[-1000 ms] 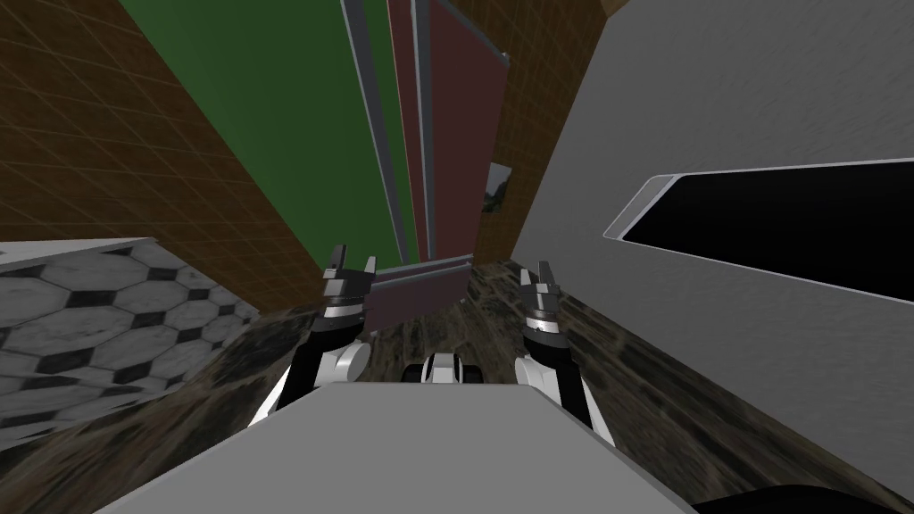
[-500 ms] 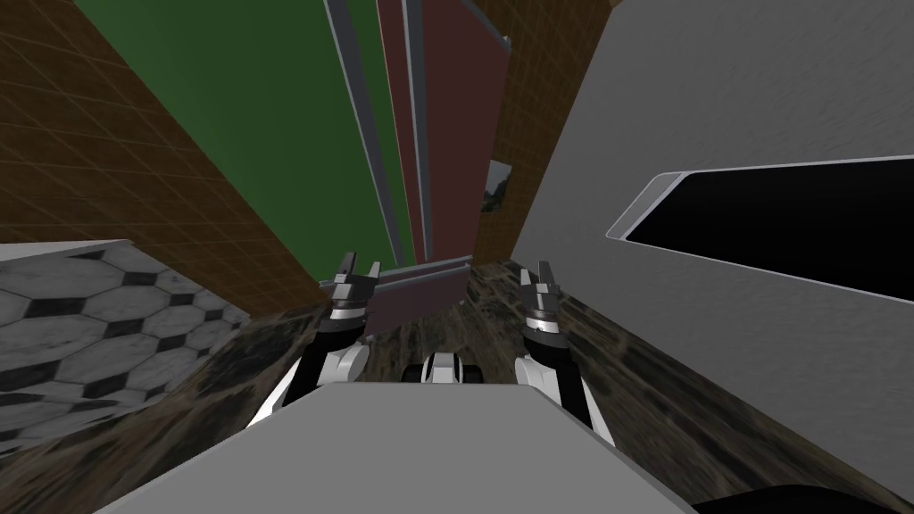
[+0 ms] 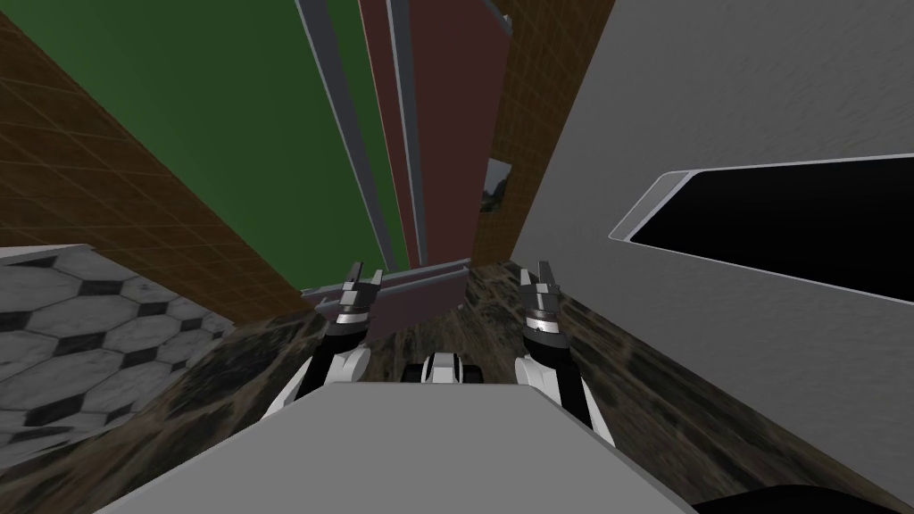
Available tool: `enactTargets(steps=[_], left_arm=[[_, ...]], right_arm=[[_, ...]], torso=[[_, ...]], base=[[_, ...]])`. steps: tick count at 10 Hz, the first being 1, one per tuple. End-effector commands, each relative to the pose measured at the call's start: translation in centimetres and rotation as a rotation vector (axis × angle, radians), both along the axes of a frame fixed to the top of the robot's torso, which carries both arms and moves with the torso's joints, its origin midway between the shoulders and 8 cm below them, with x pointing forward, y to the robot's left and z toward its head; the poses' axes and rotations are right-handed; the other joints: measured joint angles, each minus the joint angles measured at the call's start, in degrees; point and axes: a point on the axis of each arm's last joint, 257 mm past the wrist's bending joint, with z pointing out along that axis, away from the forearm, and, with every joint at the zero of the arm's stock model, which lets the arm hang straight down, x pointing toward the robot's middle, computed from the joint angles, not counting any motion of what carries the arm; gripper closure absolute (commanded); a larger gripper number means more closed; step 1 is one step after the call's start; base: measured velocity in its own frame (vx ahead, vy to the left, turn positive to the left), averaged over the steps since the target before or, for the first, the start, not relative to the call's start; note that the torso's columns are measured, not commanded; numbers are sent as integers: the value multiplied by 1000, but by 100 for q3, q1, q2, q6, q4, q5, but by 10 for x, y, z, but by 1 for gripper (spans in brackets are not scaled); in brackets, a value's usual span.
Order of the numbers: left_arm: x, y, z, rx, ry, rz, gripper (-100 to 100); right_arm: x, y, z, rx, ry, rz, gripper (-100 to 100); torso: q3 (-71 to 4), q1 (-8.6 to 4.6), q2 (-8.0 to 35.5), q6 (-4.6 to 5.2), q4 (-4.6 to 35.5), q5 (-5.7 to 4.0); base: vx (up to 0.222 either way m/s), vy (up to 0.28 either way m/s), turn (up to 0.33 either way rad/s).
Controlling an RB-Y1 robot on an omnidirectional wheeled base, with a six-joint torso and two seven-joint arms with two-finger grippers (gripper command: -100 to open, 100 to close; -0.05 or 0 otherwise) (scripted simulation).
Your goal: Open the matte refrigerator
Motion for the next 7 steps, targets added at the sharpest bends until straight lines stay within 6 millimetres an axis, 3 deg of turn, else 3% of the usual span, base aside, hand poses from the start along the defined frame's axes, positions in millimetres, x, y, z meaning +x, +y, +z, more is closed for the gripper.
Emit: enactTargets(steps=[1,7], left_arm=[[2,4,-17,1,16,5,-100],[8,16,-66,0,67,24,-100]], right_arm=[[0,0,0,0,0,0,0],[0,0,0,0,0,0,0]], torso=[[5,3,6,0,2,1],[-6,-3,-10,0,-3,0]], base=[[83,-17,-5],[97,-24,-11]])
